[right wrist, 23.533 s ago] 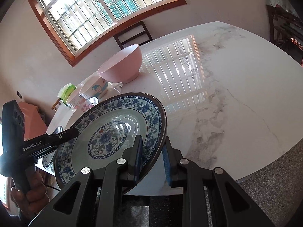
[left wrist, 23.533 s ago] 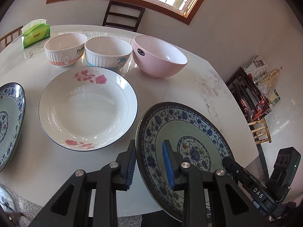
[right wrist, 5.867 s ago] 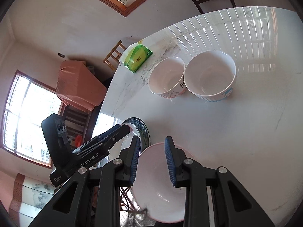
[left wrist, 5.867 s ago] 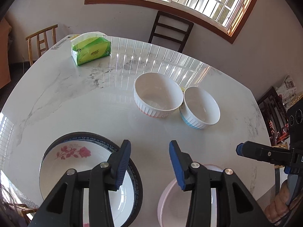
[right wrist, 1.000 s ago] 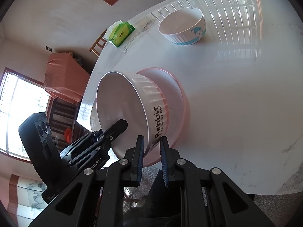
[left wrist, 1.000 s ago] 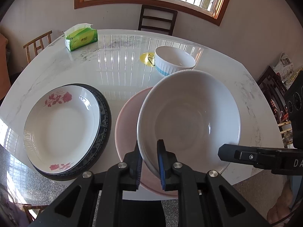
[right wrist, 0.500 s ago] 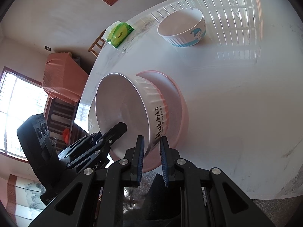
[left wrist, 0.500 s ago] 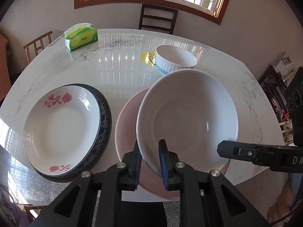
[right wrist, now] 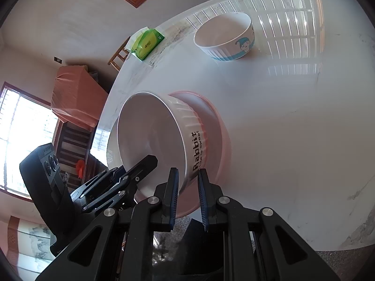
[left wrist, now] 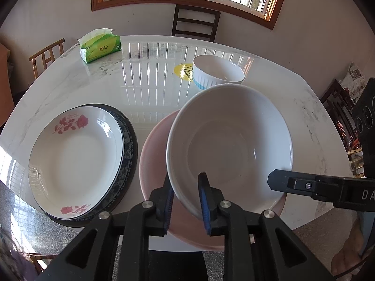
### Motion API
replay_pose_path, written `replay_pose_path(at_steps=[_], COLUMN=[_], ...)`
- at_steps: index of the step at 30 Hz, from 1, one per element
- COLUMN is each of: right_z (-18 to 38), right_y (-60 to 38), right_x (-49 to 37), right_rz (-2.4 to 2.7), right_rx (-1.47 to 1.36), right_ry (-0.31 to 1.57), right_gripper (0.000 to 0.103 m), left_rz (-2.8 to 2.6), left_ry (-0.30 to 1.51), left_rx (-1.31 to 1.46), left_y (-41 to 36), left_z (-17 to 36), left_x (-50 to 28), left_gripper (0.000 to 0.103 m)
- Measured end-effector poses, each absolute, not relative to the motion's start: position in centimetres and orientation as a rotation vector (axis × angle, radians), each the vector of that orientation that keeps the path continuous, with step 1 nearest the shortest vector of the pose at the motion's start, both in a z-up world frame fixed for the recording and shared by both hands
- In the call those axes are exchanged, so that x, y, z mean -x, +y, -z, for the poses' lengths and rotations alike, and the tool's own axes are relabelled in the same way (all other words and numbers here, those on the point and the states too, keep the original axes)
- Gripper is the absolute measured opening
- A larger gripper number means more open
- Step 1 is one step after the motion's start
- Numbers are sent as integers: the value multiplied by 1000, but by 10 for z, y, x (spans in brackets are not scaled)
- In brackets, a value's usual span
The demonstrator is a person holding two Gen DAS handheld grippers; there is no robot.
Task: Organize plates and bowls
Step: 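Carry the white bowl over the pink bowl, lower it inside, open left gripper, then move the left gripper to the white blue-striped cartoon bowl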
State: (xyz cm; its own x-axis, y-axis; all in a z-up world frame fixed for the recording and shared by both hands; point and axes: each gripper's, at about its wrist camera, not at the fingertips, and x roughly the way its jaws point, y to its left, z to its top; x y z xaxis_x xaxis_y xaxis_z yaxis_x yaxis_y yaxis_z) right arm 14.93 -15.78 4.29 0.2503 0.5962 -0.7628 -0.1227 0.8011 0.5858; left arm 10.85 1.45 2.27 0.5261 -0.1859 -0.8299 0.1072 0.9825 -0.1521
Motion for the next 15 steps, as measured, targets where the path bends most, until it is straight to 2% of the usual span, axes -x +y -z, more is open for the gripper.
replay_pose_path(at_steps=[6,11,15], right_z=[-44,-48,-51], right_y=[-158,-158,-159], right_x=[-151,-150,-150], right_rz=[-507,-518,-531], right_rx=[-460,-457,-471], right_ry=[1226,1214,1205], right_gripper=[18,18,18], left_rz=[179,171,177], left_ry=[1008,996,997], left_rx=[90,83,99], left_y=[15,15,18], left_z=[-24,-30,-33], left_x=[-110,-109,-109], left_gripper=[29,41,42])
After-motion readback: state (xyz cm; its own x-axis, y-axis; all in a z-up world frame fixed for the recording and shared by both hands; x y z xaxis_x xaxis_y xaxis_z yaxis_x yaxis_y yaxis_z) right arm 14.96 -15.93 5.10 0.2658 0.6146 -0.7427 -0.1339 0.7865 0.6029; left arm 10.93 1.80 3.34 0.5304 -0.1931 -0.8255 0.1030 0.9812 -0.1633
